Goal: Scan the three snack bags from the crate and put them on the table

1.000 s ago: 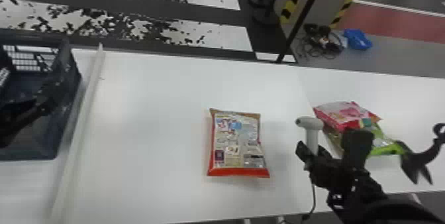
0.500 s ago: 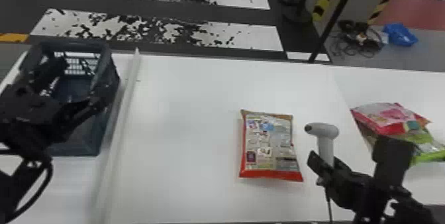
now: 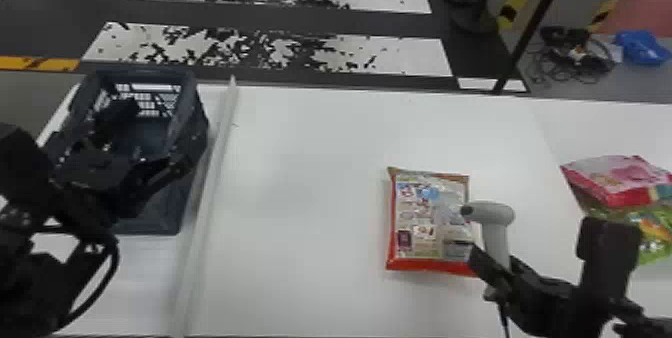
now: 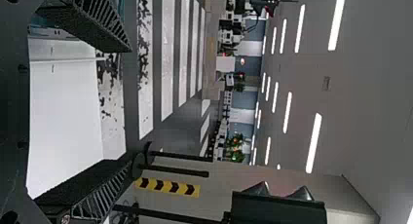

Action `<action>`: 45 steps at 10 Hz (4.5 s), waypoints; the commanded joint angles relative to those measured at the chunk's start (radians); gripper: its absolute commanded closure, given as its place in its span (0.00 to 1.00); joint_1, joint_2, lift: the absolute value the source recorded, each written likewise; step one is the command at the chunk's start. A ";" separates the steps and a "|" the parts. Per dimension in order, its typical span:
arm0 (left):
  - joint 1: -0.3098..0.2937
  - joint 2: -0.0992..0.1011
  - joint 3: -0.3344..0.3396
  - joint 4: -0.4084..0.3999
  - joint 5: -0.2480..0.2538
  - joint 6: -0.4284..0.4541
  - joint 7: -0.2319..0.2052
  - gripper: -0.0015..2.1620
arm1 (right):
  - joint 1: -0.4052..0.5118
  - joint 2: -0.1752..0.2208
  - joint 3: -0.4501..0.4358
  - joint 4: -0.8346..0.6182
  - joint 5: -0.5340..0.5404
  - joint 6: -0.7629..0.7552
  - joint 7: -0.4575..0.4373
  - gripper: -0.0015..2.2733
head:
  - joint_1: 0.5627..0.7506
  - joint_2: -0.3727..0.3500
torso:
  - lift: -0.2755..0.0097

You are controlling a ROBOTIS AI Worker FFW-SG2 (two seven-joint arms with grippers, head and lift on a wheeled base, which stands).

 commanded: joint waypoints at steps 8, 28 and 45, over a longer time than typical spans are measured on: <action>-0.004 -0.003 -0.002 0.000 -0.003 0.000 -0.002 0.03 | -0.052 -0.006 0.072 0.111 0.044 -0.016 0.000 0.99 | 0.70 0.50 | 0.64; 0.085 -0.011 0.009 -0.112 -0.010 0.012 -0.002 0.03 | -0.322 -0.207 -0.208 0.531 0.089 -0.050 0.288 0.03 | 0.70 0.12 | 0.64; 0.128 -0.007 0.023 -0.155 -0.011 0.019 -0.002 0.03 | -0.571 -0.247 -0.005 0.764 0.142 0.229 0.851 0.31 | 0.70 0.40 | 0.64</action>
